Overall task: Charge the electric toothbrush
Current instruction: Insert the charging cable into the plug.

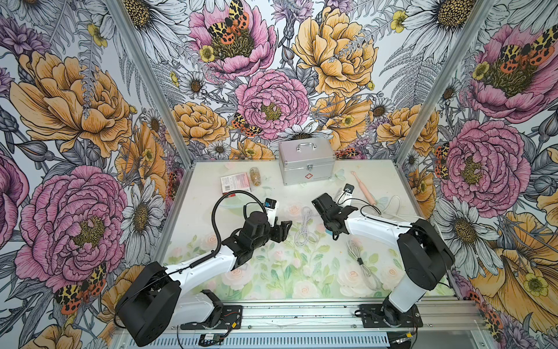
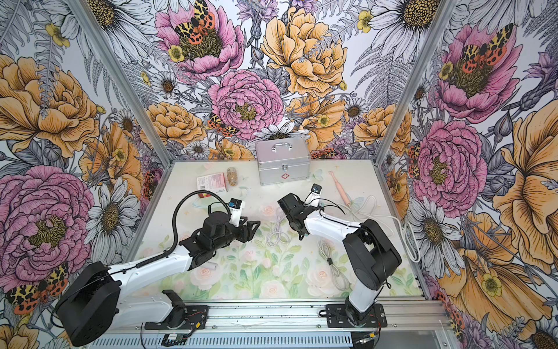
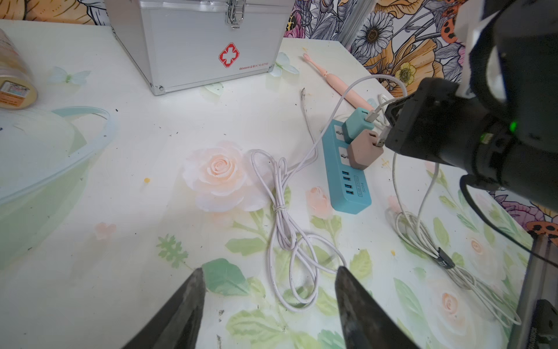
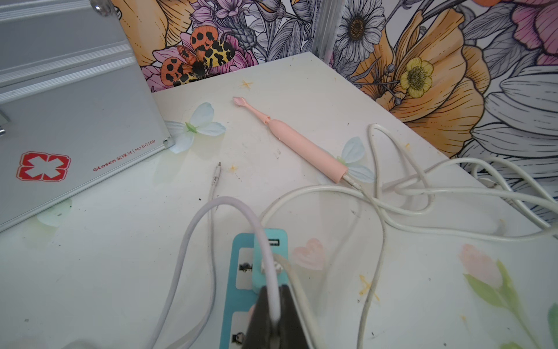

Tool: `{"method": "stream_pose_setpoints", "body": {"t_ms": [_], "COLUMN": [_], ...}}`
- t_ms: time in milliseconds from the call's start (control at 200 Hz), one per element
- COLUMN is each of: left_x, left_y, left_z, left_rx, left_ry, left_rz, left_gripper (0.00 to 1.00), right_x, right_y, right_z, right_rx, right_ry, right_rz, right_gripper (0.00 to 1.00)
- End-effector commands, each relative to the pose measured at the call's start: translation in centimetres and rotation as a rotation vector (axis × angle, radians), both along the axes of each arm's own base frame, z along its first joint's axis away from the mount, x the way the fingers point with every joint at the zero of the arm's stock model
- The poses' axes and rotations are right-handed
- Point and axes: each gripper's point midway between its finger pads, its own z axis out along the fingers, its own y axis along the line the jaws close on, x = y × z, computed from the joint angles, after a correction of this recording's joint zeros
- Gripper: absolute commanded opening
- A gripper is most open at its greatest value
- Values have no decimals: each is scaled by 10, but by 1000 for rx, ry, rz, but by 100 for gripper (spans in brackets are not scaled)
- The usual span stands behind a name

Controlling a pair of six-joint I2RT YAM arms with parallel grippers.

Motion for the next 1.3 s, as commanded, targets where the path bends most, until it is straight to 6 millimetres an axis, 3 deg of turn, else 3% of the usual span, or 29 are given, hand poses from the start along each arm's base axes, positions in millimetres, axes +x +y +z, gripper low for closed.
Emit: {"method": "stream_pose_setpoints", "body": {"t_ms": [0, 170, 415, 585, 755, 961, 1296], "left_x": [5, 4, 3, 3, 2, 1, -2], "left_y": [7, 7, 8, 10, 11, 14, 18], "left_z": [8, 7, 13, 15, 15, 16, 18], "left_rx": [-23, -25, -38, -37, -35, -39, -54], "left_ry": [-34, -33, -48, -59, -64, -75, -81], "left_rz": [40, 37, 35, 39, 38, 42, 49], "left_gripper": [68, 68, 68, 69, 69, 69, 69], "right_x": [-8, -22, 4, 12, 3, -10, -19], "right_y": [3, -4, -1, -2, -2, -5, 14], "right_z": [-19, -29, -9, -1, -9, -4, -34], "right_rx": [-17, 18, -22, -10, 2, -4, 35], "right_ry": [53, 66, -5, -41, -31, -31, 60], "right_rz": [27, 11, -22, -42, -39, -14, 46], "right_gripper": [0, 0, 0, 0, 0, 0, 0]}}
